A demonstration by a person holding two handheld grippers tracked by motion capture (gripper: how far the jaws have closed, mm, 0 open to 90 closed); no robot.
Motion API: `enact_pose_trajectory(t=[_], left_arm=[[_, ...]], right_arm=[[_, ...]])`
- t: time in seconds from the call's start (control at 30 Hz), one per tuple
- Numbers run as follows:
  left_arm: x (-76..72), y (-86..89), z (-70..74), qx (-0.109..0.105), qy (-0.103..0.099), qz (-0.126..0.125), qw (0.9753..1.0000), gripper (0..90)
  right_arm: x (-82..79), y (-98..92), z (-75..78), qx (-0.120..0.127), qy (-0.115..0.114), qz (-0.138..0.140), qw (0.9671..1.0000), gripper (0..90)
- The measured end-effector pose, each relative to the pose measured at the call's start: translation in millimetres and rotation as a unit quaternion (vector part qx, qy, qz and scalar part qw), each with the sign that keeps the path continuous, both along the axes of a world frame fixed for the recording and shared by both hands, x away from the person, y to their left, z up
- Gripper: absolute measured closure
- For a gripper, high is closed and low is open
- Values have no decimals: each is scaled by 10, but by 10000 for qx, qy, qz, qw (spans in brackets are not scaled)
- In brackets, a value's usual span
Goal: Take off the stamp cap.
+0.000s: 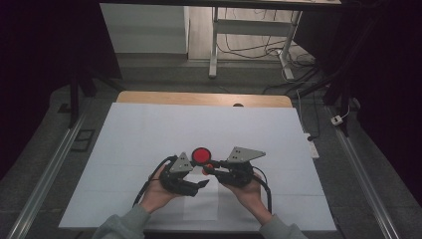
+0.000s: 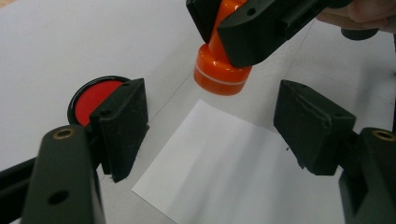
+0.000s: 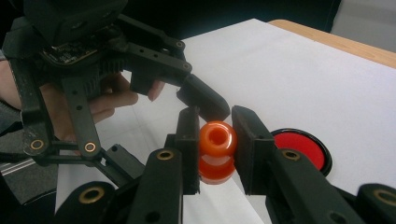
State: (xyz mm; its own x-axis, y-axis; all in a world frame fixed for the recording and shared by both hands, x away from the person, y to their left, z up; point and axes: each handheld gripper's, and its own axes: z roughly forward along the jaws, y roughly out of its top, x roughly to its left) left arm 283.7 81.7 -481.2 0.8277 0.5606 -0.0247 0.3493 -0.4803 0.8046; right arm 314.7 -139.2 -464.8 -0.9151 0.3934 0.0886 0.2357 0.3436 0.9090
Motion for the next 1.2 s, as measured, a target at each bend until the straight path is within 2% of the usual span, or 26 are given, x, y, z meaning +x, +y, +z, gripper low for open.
enact_pose_trajectory(t=[0.37, 0.73, 1.2], left_arm=[[13, -52, -11, 69, -19, -39, 10000, 338], [33, -88, -42, 229, -211, 9, 9995, 422], [38, -107, -59, 264, -221, -69, 9994, 498]], right_arm=[[3, 6, -6, -14, 1, 2, 10000, 721], [5, 9, -13, -20, 20, 8, 10000, 721], [17, 0, -26, 42, 101, 8, 9999, 721]])
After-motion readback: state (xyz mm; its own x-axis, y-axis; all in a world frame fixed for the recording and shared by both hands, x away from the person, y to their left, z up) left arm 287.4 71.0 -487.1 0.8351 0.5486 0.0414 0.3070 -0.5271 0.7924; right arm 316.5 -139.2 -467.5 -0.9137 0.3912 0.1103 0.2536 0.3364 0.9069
